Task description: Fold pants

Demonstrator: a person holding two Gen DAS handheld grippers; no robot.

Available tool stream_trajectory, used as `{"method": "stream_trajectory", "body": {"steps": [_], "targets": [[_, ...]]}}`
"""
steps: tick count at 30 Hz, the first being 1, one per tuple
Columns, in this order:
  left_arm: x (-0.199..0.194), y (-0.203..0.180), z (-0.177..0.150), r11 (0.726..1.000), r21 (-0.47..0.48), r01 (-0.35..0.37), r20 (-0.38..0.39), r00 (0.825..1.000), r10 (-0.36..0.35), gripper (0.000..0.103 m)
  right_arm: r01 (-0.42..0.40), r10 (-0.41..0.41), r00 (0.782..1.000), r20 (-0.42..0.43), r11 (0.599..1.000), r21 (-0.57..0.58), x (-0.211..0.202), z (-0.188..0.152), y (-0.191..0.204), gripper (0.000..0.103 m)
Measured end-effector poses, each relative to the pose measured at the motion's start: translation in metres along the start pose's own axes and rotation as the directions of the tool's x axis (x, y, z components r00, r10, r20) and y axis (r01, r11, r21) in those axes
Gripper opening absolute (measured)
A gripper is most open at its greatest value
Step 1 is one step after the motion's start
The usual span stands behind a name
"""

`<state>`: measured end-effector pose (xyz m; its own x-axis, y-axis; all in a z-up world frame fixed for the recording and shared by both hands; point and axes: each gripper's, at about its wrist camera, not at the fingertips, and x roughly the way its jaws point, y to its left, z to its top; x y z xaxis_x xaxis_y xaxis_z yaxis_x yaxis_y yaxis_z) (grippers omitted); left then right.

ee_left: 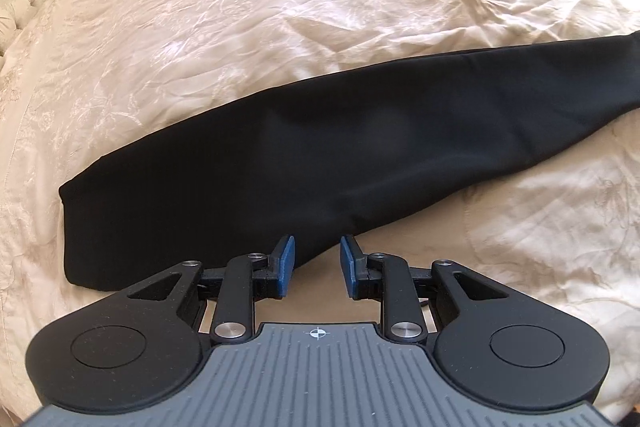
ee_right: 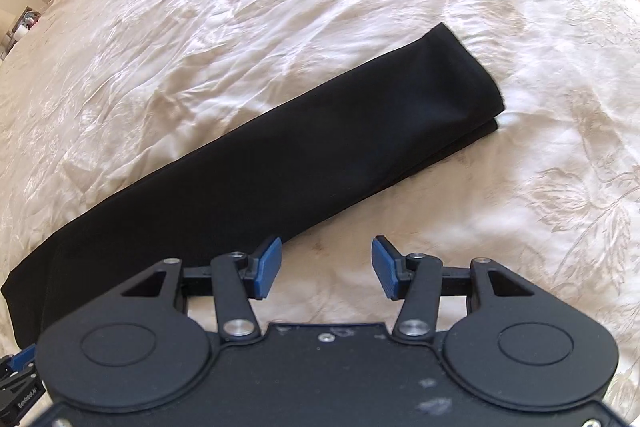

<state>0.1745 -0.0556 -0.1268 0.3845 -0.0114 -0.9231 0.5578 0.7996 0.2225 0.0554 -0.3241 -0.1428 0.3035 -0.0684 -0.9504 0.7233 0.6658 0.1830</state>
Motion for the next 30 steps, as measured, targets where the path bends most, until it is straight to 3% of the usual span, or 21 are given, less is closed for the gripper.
{"method": "stream_trajectory", "body": {"steps": [9,18,19,20,21,25,27,30], "targets": [[0.003,-0.047,0.023,0.999,0.029,-0.015,-0.002,1.0,0.015,0.026,0.037,-0.04,0.994,0.104,0.999,0.028,-0.001,0.042,-0.075,0.055],[0.017,-0.05,0.032,0.998,0.018,-0.055,-0.059,0.997,0.056,0.026,0.049,-0.043,0.991,0.125,0.998,-0.043,0.025,0.083,-0.093,0.054],[0.019,-0.05,0.032,0.998,0.018,-0.057,-0.066,0.996,0.058,0.026,0.037,-0.031,0.992,0.119,0.998,-0.056,0.027,0.084,-0.094,0.043],[0.021,-0.05,0.033,0.998,0.019,-0.058,-0.072,0.996,0.059,0.026,0.04,-0.032,0.993,0.11,0.997,-0.07,0.029,0.086,-0.093,0.019],[0.023,-0.05,0.034,0.998,0.021,-0.058,-0.078,0.995,0.06,0.026,0.025,-0.017,0.995,0.095,0.996,-0.087,0.032,0.088,-0.09,0.013],[0.029,-0.053,0.038,0.997,0.049,-0.057,-0.088,0.994,0.061,0.026,-0.081,0.094,0.99,0.104,0.988,-0.128,0.013,0.086,-0.074,0.013],[0.031,-0.054,0.041,0.997,0.056,-0.056,-0.088,0.994,0.061,0.026,-0.04,0.057,0.991,0.122,0.989,-0.14,0.012,0.084,-0.074,0.015],[0.033,-0.056,0.046,0.996,0.065,-0.054,-0.085,0.995,0.059,0.026,0.029,-0.024,0.997,0.074,0.997,-0.075,0.033,0.085,-0.096,0.032]]}}
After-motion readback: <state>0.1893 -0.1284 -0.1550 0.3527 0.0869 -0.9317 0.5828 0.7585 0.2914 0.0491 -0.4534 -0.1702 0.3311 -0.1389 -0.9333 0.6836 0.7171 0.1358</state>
